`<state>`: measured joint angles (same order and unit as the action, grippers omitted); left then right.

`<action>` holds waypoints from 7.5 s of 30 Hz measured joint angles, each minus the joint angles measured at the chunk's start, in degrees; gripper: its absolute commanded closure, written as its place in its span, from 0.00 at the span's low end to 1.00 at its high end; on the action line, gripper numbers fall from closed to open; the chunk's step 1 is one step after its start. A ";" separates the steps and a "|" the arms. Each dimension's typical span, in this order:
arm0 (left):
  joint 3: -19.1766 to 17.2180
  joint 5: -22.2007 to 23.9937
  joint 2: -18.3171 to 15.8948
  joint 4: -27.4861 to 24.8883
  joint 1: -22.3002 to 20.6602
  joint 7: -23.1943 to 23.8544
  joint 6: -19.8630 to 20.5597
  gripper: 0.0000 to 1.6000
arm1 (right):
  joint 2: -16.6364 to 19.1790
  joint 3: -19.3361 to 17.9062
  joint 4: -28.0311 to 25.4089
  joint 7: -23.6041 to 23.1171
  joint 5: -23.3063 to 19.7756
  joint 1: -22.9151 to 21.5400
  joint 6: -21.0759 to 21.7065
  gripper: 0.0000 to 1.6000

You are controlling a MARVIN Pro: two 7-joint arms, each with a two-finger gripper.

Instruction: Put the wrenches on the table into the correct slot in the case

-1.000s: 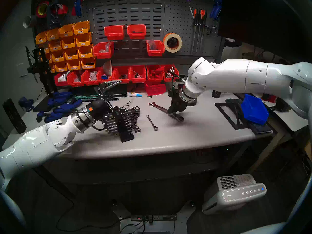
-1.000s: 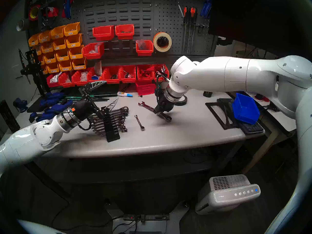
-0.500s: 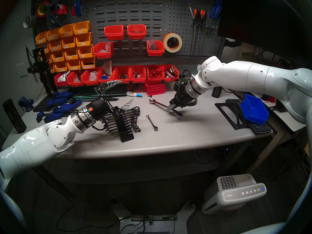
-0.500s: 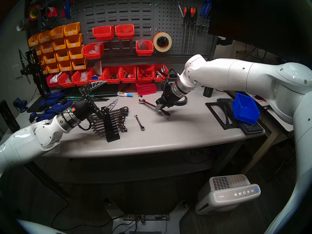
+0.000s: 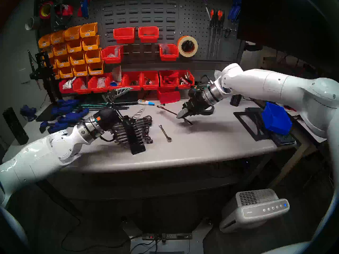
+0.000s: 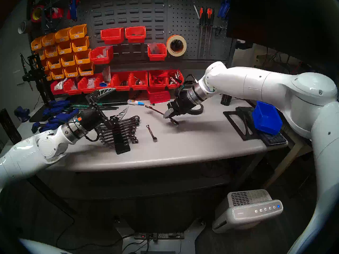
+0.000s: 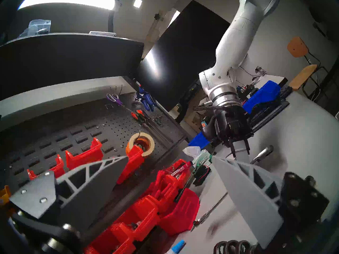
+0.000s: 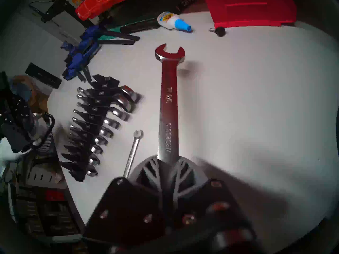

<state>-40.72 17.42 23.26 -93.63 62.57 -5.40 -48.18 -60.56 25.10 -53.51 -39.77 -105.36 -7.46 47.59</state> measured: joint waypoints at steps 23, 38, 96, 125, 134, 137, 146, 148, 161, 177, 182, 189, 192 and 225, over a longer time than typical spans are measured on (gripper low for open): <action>0.16 0.00 -0.09 0.00 0.07 0.00 0.03 0.00 | -5.98 -0.48 13.15 -13.28 0.24 2.01 4.14 1.00; -0.08 0.34 -0.50 -1.44 -0.22 0.32 -1.18 0.00 | -7.93 -0.48 17.27 -13.40 0.89 3.45 3.84 1.00; -0.33 7.38 -9.68 -6.66 -1.00 8.36 8.14 0.00 | -5.16 -1.32 15.86 -14.20 2.56 4.27 3.05 1.00; -3.58 -1.17 -14.81 -15.32 -6.12 26.88 30.59 0.56 | -4.73 -1.70 16.75 -14.72 2.90 4.47 2.55 1.00; -4.44 -3.79 -14.67 -18.28 -7.47 32.11 35.67 1.00 | -4.56 -1.82 16.77 -14.81 3.06 4.50 2.46 1.00; -4.61 -4.56 -14.26 -19.65 -7.90 34.17 37.25 1.00 | -4.51 -1.92 16.77 -14.86 3.11 4.51 2.42 1.00; -5.12 -6.39 -13.46 -22.35 -9.14 40.07 41.79 1.00 | -4.47 -2.14 16.77 -14.96 3.25 4.52 2.31 1.00; -5.18 -6.86 -13.28 -22.74 -9.37 41.36 42.81 1.00 | -4.46 -2.17 16.77 -14.99 3.29 4.52 2.29 1.00; -5.17 -10.89 -11.13 -24.66 -10.95 50.19 49.72 1.00 | -4.22 -2.26 16.78 -15.15 3.49 4.63 2.14 1.00; -5.46 -15.06 -7.66 -25.78 -13.75 57.27 55.47 1.00 | -3.55 -2.32 16.81 -15.31 3.81 4.69 1.97 1.00; -5.46 -16.22 -7.11 -26.55 -14.49 59.37 56.93 1.00 | -3.44 -2.36 16.81 -15.39 3.89 4.70 1.89 1.00; -5.46 -17.78 -6.70 -27.83 -15.57 62.57 59.00 1.00 | -3.39 -2.47 16.81 -15.53 4.02 4.72 1.76 1.00; -5.45 -18.24 -6.77 -28.25 -15.96 63.70 59.75 1.00 | -3.38 -2.50 16.81 -15.58 4.07 4.74 1.71 1.00; -7.82 -20.73 -8.81 -30.74 -18.83 71.50 65.93 1.00 | -6.83 -2.93 15.25 -15.12 4.79 4.79 2.38 1.00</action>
<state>-48.54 -3.31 14.45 -124.37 43.74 66.10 17.74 -67.39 22.16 -38.26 -54.89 -100.57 -2.67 49.97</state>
